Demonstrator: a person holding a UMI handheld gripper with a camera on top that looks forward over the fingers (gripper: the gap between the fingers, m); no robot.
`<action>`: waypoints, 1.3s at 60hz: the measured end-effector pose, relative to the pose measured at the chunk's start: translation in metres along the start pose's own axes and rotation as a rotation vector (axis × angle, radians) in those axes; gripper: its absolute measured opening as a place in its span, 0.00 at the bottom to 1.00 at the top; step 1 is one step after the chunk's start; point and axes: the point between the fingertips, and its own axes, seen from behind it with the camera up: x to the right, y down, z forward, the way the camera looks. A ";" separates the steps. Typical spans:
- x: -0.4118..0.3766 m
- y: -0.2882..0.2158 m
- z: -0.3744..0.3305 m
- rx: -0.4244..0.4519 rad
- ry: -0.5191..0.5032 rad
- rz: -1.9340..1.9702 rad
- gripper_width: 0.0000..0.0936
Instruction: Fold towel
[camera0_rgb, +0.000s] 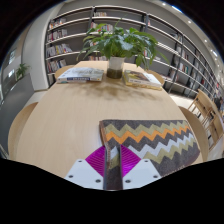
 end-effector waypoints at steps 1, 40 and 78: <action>0.002 0.000 0.000 0.000 0.004 -0.002 0.17; 0.232 -0.086 -0.057 0.097 0.001 0.016 0.05; 0.230 -0.101 -0.175 0.255 0.027 0.114 0.88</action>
